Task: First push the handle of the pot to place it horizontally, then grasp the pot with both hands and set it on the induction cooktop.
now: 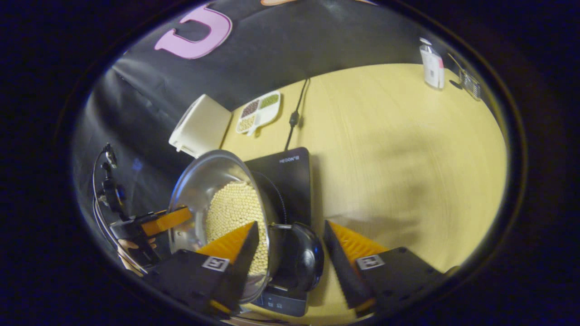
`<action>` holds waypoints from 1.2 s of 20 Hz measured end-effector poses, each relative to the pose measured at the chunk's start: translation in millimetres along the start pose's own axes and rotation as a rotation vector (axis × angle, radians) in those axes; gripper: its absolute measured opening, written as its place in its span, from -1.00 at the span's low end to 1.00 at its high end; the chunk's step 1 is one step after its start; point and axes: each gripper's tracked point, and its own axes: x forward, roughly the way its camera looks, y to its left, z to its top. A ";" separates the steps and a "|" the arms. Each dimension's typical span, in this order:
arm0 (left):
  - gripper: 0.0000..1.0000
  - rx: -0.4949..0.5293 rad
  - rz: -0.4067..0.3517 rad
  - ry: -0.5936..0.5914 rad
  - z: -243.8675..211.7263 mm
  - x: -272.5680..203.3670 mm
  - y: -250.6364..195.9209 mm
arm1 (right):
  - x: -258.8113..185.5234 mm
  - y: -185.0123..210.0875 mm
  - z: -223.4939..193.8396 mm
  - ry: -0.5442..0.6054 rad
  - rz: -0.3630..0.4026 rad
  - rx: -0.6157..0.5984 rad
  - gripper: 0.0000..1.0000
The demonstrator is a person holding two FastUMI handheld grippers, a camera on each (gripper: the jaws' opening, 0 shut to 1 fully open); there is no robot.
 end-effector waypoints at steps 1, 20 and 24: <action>1.00 -0.025 0.013 -0.051 8.4 -4.0 -4.0 | -6.5 -2.8 4.5 -0.045 -0.004 -0.009 0.66; 0.94 0.023 0.100 -0.492 37.3 -170.3 -135.6 | -219.5 -80.9 73.2 -0.544 -0.195 -0.076 0.84; 0.94 0.013 0.111 -0.611 51.4 -218.8 -181.4 | -282.3 -85.5 99.8 -0.673 -0.166 -0.155 0.99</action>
